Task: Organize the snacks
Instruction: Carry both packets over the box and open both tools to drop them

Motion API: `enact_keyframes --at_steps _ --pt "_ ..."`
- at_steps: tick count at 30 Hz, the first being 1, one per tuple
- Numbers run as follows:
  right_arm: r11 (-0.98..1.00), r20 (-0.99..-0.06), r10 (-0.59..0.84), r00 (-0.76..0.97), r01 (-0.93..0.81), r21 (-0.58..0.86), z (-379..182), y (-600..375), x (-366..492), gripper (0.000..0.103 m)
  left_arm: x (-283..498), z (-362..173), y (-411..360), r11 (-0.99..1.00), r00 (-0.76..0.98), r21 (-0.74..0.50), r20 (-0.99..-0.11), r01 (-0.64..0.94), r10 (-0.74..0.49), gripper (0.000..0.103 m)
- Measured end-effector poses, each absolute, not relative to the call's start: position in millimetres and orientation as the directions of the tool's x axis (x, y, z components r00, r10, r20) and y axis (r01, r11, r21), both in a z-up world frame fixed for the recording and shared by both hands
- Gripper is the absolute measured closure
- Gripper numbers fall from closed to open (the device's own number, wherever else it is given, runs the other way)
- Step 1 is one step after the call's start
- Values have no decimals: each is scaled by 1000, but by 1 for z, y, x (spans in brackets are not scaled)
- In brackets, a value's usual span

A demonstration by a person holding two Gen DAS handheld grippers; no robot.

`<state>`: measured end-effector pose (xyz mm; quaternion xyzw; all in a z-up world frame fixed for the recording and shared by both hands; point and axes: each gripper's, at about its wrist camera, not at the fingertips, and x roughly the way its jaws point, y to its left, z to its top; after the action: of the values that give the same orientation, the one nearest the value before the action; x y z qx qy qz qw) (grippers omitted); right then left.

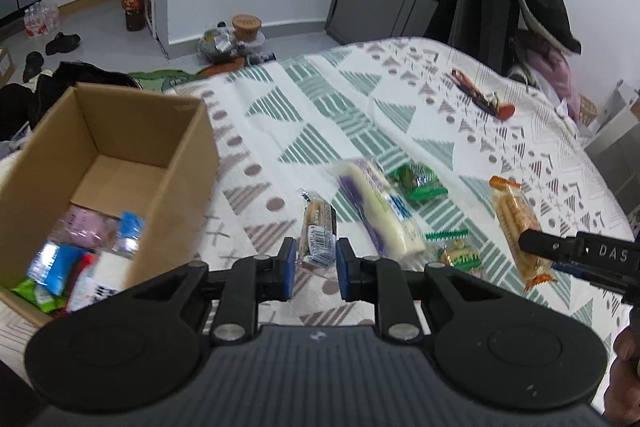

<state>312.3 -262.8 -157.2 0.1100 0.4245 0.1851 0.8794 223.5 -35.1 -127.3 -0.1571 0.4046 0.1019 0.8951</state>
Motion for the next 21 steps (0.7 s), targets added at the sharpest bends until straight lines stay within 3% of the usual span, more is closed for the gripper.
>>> enact_keyframes --at_steps 21 --pt "908 -587 417 694 -287 305 -103 -216 254 70 166 -76 21 906 716 -216 -687 -363 123 83"
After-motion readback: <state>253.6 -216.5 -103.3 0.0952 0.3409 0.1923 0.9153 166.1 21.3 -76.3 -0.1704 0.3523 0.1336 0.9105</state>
